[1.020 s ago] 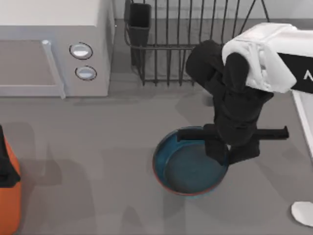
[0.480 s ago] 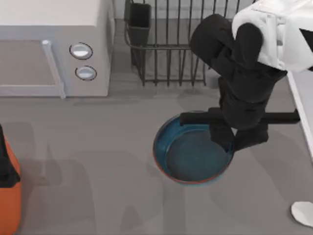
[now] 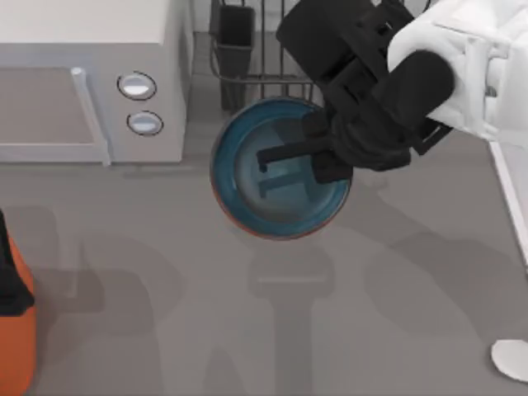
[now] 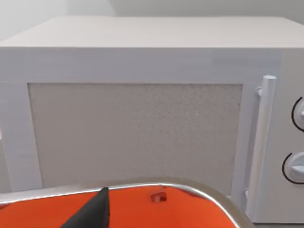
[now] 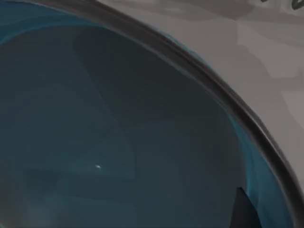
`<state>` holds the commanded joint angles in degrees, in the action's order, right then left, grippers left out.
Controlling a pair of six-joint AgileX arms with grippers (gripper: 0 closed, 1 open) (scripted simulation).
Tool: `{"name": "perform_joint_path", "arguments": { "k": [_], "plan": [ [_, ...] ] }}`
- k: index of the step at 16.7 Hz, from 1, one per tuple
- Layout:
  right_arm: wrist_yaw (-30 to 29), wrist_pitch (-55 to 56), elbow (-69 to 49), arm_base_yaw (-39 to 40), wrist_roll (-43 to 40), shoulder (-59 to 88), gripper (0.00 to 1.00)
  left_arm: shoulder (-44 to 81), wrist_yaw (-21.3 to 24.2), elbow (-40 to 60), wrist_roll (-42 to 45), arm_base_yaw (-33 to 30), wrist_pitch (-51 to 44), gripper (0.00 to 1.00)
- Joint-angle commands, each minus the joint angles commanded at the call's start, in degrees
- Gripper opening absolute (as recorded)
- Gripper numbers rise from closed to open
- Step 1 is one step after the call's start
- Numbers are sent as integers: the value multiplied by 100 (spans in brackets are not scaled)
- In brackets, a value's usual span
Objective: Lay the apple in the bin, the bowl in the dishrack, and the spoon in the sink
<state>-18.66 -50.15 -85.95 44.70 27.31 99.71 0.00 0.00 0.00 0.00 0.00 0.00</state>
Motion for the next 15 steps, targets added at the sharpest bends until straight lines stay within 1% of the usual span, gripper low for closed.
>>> {"name": "perform_joint_path", "arguments": {
  "k": [6, 9, 12, 15],
  "plan": [
    [-2389, 2881, 232, 843, -1441, -831, 0, 0, 0, 0, 0, 0, 0, 100],
    [-3434, 4082, 321, 1198, -2071, -1286, 0, 0, 0, 0, 0, 0, 0, 100],
    [-4081, 4744, 356, 1425, -2465, -1630, 0, 0, 0, 0, 0, 0, 0, 100],
    [-4215, 4880, 359, 1476, -2551, -1713, 0, 0, 0, 0, 0, 0, 0, 100]
  ]
}}
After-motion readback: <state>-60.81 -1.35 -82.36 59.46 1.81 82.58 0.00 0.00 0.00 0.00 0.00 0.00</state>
